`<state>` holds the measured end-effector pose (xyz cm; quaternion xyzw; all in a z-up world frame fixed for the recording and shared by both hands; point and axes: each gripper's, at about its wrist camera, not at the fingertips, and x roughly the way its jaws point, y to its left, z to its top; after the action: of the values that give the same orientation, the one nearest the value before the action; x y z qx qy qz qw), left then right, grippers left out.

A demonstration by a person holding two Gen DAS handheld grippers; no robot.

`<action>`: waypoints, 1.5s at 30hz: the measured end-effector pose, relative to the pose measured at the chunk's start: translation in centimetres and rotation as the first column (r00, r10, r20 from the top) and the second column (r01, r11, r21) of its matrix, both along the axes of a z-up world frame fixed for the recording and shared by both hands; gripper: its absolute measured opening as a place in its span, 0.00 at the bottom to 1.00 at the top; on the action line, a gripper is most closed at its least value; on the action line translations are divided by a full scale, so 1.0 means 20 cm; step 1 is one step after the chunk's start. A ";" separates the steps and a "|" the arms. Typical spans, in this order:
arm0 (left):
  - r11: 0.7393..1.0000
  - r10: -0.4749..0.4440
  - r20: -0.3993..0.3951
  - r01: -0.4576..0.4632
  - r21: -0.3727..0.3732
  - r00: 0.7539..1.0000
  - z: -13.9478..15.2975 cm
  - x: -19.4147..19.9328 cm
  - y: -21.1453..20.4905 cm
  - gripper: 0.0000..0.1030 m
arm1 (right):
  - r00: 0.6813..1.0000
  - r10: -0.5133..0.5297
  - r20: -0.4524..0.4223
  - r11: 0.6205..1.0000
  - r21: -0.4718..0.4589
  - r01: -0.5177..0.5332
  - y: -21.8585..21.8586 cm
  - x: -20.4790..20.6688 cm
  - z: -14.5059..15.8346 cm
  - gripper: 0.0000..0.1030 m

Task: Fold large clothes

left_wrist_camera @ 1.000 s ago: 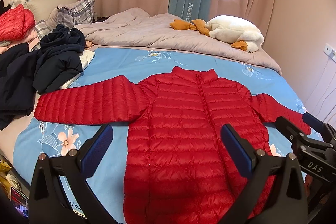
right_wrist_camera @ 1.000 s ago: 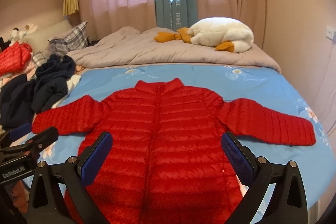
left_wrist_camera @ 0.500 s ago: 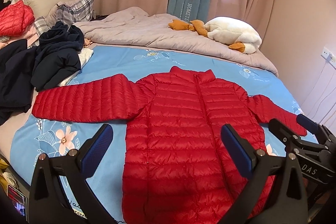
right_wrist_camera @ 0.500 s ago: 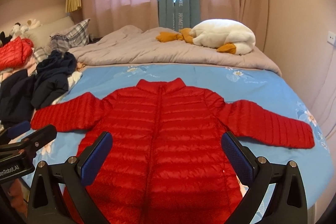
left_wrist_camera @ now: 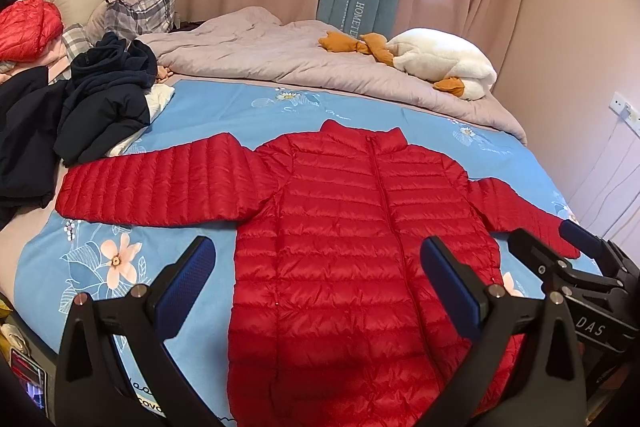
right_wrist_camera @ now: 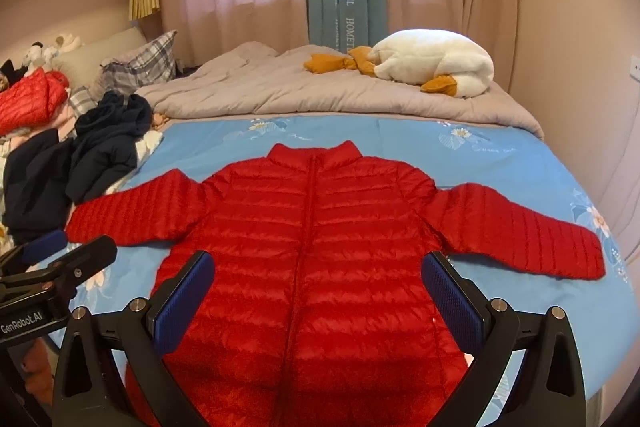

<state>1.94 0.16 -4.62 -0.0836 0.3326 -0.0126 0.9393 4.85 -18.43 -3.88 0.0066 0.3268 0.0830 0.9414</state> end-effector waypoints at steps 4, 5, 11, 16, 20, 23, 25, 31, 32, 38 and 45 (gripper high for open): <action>1.000 -0.001 0.001 0.001 0.001 1.000 0.00 0.00 0.00 1.00 | 1.000 -0.005 -0.002 1.000 0.001 0.005 0.00 0.00 0.00 1.00; 1.000 0.000 0.001 0.000 0.001 1.000 0.00 -0.01 0.00 1.00 | 1.000 -0.006 -0.003 1.000 0.002 0.006 0.00 0.00 0.00 1.00; 1.000 -0.001 0.000 0.001 -0.004 1.000 0.00 -0.01 0.00 1.00 | 1.000 0.002 0.000 1.000 0.012 -0.002 -0.01 0.00 0.01 1.00; 1.000 -0.002 -0.001 0.002 -0.003 1.000 0.00 -0.01 0.00 1.00 | 1.000 0.003 -0.002 1.000 0.019 -0.003 -0.02 0.00 0.01 1.00; 1.000 -0.004 -0.002 0.003 -0.002 1.000 0.00 -0.01 0.00 1.00 | 1.000 0.006 -0.002 1.000 0.023 -0.006 -0.03 0.00 0.01 1.00; 1.000 -0.004 -0.004 0.004 -0.001 1.000 -0.01 -0.01 0.00 1.00 | 1.000 0.004 -0.001 1.000 0.024 -0.004 -0.03 0.00 0.01 1.00; 1.000 -0.004 -0.004 0.004 0.000 1.000 -0.01 -0.01 -0.01 1.00 | 1.000 0.003 -0.001 1.000 0.025 -0.003 -0.03 0.00 0.01 1.00; 1.000 -0.004 -0.003 0.004 -0.001 1.000 -0.01 -0.01 -0.01 1.00 | 1.000 0.010 -0.004 0.999 0.048 -0.010 -0.04 0.00 0.02 1.00; 1.000 -0.004 -0.002 0.004 -0.001 1.000 -0.01 -0.01 -0.01 1.00 | 1.000 0.014 -0.006 0.998 0.056 -0.013 -0.04 0.00 0.02 1.00; 1.000 -0.003 -0.005 0.003 0.000 1.000 -0.01 -0.01 -0.01 1.00 | 1.000 0.007 -0.007 0.998 0.064 -0.007 -0.05 0.00 0.02 1.00; 1.000 -0.003 -0.035 0.002 -0.002 0.999 -0.04 0.03 -0.03 1.00 | 0.999 -0.032 -0.016 0.990 0.134 0.034 -0.15 0.04 0.02 1.00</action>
<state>2.63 -0.36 -5.48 -0.0845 0.3489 -0.0127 0.9333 5.57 -21.33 -3.39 0.0759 0.3267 0.0894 0.9378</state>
